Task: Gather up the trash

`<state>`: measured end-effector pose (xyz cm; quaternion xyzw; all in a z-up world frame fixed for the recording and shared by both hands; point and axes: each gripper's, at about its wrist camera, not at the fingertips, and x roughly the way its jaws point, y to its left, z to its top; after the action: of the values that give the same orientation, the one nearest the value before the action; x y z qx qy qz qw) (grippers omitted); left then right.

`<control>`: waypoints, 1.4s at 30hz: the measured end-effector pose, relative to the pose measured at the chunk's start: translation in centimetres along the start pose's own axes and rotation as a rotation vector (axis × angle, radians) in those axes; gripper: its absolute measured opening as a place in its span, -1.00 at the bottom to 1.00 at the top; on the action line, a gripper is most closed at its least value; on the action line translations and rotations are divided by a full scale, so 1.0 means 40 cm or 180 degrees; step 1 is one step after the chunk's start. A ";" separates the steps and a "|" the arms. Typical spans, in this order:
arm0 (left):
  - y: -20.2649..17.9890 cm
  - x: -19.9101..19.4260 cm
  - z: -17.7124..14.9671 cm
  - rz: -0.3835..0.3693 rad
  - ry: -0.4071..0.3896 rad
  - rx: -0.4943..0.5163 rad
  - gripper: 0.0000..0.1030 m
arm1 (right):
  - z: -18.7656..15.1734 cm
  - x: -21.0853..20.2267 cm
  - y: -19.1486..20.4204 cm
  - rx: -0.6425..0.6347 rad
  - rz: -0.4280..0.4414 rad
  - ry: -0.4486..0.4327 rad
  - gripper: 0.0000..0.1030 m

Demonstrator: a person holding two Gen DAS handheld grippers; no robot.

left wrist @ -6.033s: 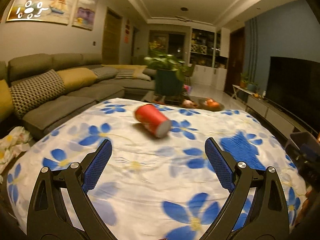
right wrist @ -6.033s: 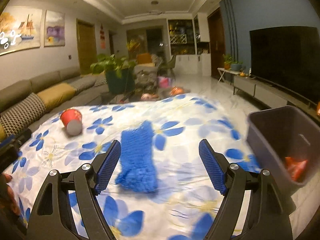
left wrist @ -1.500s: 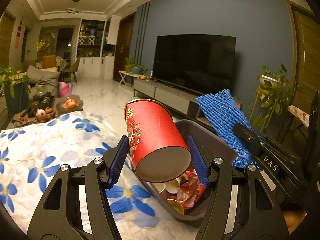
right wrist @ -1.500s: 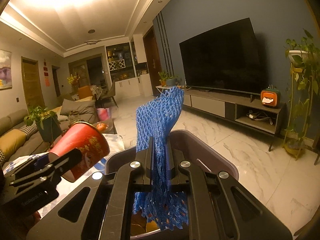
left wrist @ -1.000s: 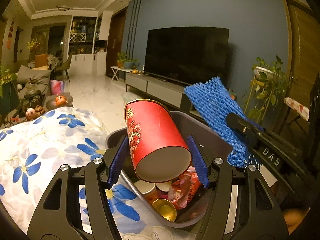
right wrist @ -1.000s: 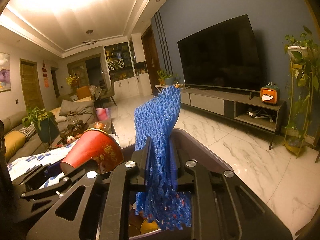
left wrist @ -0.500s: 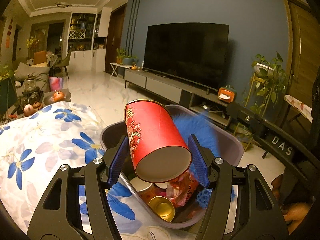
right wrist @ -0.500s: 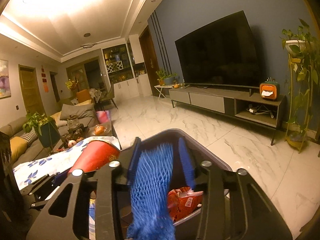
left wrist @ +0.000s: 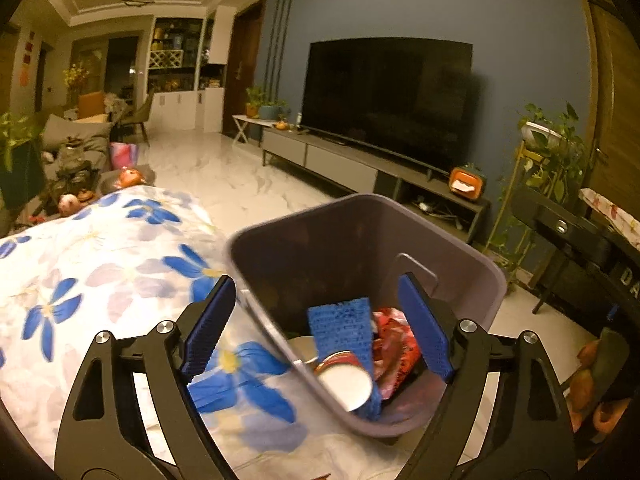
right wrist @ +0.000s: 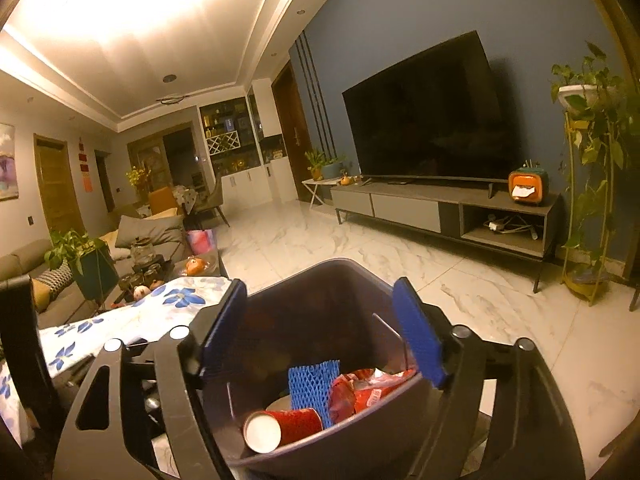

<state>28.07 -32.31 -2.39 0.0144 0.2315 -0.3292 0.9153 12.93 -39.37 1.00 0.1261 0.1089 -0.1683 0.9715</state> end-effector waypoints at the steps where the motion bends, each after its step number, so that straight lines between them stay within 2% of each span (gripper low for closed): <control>1: 0.006 -0.011 -0.001 0.0034 -0.0020 -0.0014 0.66 | -0.005 -0.009 0.007 -0.0036 -0.0010 0.0003 0.56; 2: 0.012 -0.026 -0.001 0.0096 -0.0040 -0.0028 0.69 | -0.011 -0.019 0.014 -0.0072 -0.0031 0.0010 0.66; 4: 0.030 -0.068 -0.009 0.0219 -0.0104 -0.0051 0.78 | -0.022 -0.038 0.028 -0.0136 -0.0047 0.0012 0.70; 8: 0.060 -0.165 -0.038 0.0478 -0.0195 -0.0043 0.82 | -0.045 -0.085 0.071 -0.0271 -0.0104 0.0013 0.89; 11: 0.088 -0.243 -0.073 0.0679 -0.0189 -0.0099 0.89 | -0.064 -0.120 0.112 -0.0382 -0.0097 0.0047 0.89; 16: 0.129 -0.360 -0.121 0.0999 -0.0184 -0.0163 0.89 | -0.103 -0.176 0.186 -0.0617 -0.0124 0.0109 0.89; 19: 0.145 -0.435 -0.141 0.1176 -0.0218 -0.0194 0.89 | -0.128 -0.221 0.223 -0.0675 -0.0038 0.0118 0.89; 28: 0.165 -0.622 -0.195 0.1381 -0.0315 -0.0236 0.89 | -0.173 -0.352 0.299 -0.0673 0.0106 0.0172 0.89; 31: 0.164 -0.676 -0.215 0.1379 -0.0336 -0.0276 0.89 | -0.187 -0.396 0.324 -0.0700 0.0131 0.0164 0.89; 42: 0.176 -0.792 -0.270 0.1461 -0.0366 -0.0429 0.89 | -0.224 -0.510 0.381 -0.0784 0.0198 0.0106 0.89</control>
<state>6.45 -5.97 0.80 -0.0132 0.1912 -0.0967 0.9767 -1.93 -16.83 0.90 0.0118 0.1410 -0.1214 0.9825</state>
